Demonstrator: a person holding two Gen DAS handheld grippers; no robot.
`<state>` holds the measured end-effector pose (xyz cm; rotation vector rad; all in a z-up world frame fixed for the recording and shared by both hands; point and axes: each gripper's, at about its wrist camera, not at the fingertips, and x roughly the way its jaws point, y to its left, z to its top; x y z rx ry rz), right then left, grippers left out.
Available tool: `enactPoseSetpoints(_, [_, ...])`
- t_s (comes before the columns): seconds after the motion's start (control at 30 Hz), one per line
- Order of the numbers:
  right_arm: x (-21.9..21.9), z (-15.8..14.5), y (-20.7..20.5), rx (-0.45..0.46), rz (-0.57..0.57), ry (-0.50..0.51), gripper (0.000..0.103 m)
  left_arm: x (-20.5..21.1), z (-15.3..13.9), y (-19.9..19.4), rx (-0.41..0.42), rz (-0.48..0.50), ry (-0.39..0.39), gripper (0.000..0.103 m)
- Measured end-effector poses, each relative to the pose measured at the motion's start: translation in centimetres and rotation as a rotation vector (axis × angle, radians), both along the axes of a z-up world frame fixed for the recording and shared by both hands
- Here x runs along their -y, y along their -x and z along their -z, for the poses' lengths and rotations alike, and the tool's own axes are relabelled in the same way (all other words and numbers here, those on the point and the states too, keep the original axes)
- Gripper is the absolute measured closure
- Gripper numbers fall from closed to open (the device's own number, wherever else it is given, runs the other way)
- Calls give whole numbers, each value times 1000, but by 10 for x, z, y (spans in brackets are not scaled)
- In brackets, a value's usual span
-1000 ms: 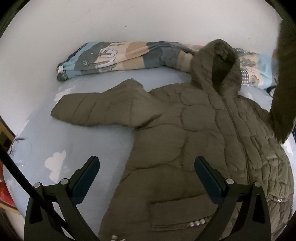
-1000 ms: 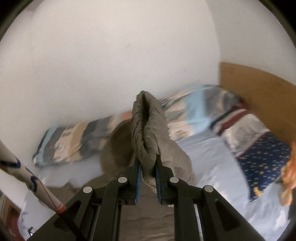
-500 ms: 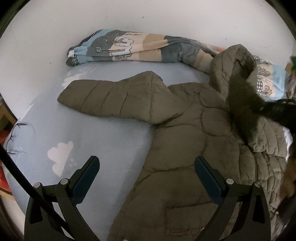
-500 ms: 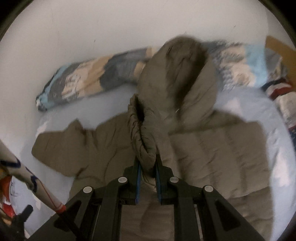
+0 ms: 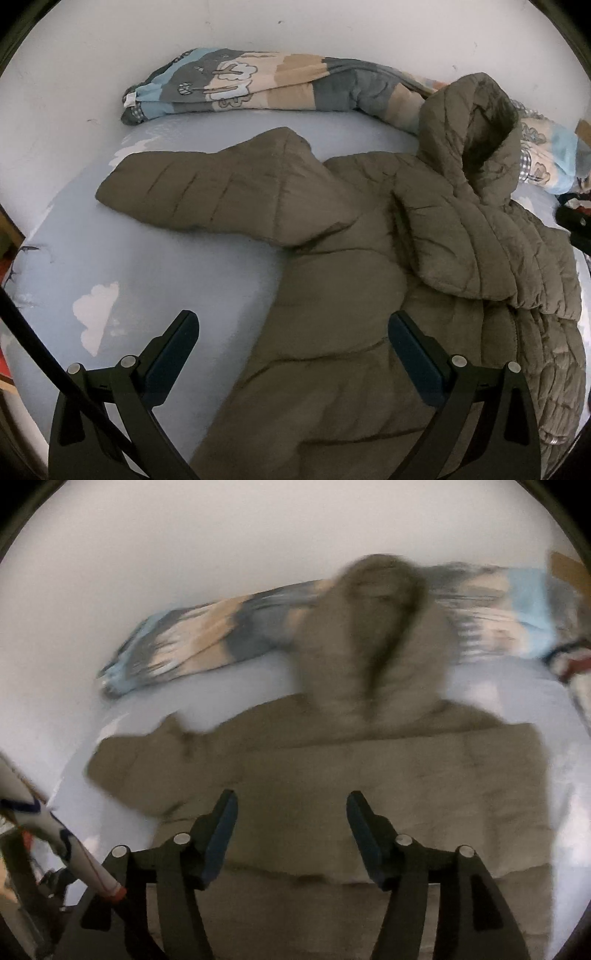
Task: Fold large clothes
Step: 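Fold the held sleeve across the jacket front with the right gripper, release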
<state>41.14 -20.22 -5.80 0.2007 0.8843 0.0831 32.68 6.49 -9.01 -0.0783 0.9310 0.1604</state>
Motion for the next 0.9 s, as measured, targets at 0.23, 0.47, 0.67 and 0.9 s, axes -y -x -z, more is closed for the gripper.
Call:
enactPoseSetpoints(0.23, [122, 48, 2, -150, 295, 164, 37, 29, 14, -11, -50, 69, -32, 1])
enactPoseSetpoints(0.47, [161, 101, 5, -271, 305, 66, 34, 35, 49, -26, -186, 81, -7, 1])
enactPoseSetpoints(0.67, [139, 48, 29, -170, 279, -1, 34, 26, 24, -17, -101, 89, 29, 1])
enactPoseSetpoints(0.9, [79, 18, 124, -160, 210, -43, 29, 21, 14, -9, -74, 104, 38, 1])
